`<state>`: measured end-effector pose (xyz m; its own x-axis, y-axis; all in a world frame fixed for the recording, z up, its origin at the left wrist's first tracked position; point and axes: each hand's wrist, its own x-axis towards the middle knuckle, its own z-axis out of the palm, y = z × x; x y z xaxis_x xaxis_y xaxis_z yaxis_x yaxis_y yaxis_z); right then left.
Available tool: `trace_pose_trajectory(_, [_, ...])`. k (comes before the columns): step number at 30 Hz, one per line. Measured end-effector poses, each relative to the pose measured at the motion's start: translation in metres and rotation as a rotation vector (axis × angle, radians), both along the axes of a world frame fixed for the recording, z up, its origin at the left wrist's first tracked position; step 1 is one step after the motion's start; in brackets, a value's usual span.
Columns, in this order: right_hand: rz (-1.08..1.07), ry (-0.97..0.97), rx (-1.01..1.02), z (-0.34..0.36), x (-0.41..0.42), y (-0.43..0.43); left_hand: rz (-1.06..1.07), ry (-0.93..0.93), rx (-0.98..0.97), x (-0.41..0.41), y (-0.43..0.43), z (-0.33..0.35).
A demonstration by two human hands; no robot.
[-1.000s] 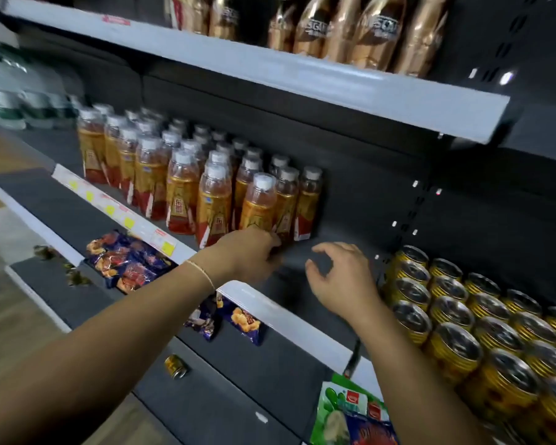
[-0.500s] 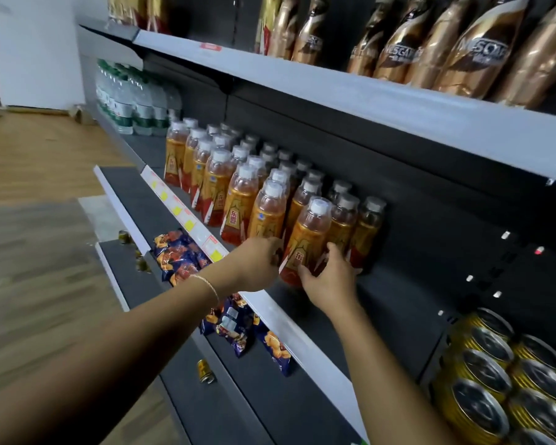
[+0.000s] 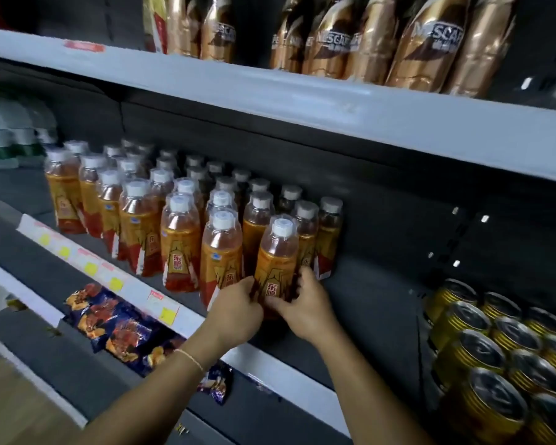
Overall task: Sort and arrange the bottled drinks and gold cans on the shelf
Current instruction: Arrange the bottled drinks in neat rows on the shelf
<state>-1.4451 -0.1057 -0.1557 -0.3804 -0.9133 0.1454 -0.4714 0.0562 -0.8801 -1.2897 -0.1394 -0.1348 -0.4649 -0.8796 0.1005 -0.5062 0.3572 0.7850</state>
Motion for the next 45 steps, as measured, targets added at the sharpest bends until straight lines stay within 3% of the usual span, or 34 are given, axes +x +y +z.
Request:
trace_pose_trajectory(8, [-0.222,-0.086,-0.003,-0.009,-0.008,0.053,-0.364,0.014,-0.107,-0.01,0.004,0.001])
trace_pose_trajectory(16, [-0.601,0.094,0.009,-0.004,-0.035,0.109,-0.687,0.157,0.043,-0.076,0.026,0.001])
trace_pose_trajectory(20, [-0.716,0.186,0.041,0.0,-0.062,0.1,-0.556,0.155,-0.069,-0.098,0.035,-0.017])
trace_pose_trajectory(28, [-0.839,0.153,0.035,-0.007,-0.104,0.052,-0.407,-0.049,-0.352,-0.108,0.033,-0.034])
trace_pose_trajectory(36, [-0.878,0.099,0.022,-0.007,-0.124,0.033,-0.403,-0.085,-0.359,-0.111,0.031,-0.039])
trace_pose_trajectory(45, [-0.876,0.109,0.033,-0.007,-0.13,0.032,-0.413,0.0,-0.332,-0.113,0.031,-0.042])
